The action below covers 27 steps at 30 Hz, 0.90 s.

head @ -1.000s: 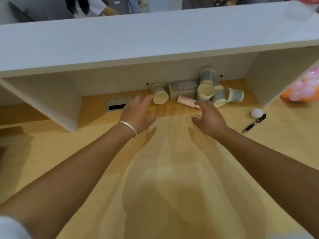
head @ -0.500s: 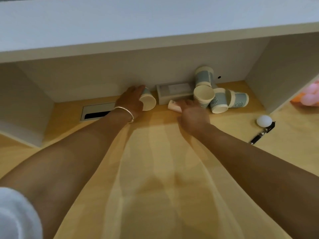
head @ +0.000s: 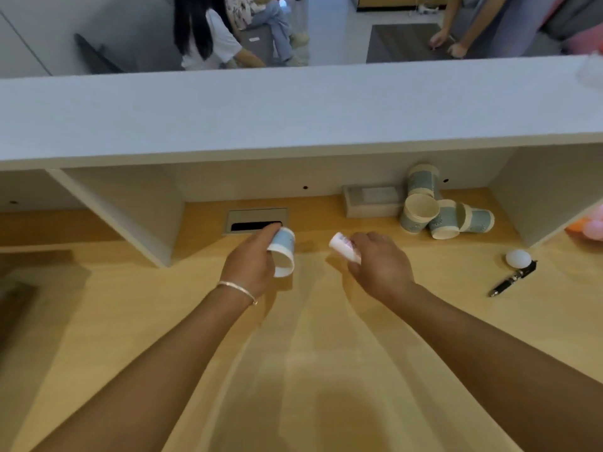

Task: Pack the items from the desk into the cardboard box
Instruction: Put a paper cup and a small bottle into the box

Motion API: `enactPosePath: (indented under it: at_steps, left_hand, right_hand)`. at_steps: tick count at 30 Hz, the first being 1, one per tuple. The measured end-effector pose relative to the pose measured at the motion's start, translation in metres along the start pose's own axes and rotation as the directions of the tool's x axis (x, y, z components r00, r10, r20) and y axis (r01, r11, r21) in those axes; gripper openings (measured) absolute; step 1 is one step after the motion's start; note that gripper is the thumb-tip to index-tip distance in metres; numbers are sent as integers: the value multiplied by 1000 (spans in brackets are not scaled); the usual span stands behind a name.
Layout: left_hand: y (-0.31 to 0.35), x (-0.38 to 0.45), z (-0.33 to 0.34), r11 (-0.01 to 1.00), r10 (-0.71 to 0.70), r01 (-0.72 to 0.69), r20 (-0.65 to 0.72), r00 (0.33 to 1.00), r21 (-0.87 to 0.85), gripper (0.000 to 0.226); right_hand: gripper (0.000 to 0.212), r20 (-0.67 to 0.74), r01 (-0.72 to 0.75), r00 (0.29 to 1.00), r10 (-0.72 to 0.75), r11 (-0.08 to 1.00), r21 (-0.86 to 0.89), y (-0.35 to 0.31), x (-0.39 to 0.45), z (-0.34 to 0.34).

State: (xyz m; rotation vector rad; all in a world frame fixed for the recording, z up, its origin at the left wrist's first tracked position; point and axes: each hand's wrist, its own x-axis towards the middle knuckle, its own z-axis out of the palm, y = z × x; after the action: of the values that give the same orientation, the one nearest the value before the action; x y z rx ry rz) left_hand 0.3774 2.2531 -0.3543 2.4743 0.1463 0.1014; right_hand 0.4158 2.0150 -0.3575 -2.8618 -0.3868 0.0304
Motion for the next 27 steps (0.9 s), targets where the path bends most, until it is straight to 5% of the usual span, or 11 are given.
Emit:
enactPosePath:
  at_steps: [13,23,27]
  left_hand:
    - [-111,-192,-247,985,-142,168,-365,920,40,56]
    - [-205,-318,-398,906,-333,422,-587,737,15,72]
    - [-238,-347,-427,870,-372,492,-607,702,36,62]
  right_hand:
    - [32,-28,393,919,-392,917,65,-283,-37,-38]
    - [27,-134,662,749,-649,735,145,-523,-72,-40]
    - [27,-148,733,680,-718,665,143,-589,-79,-38]
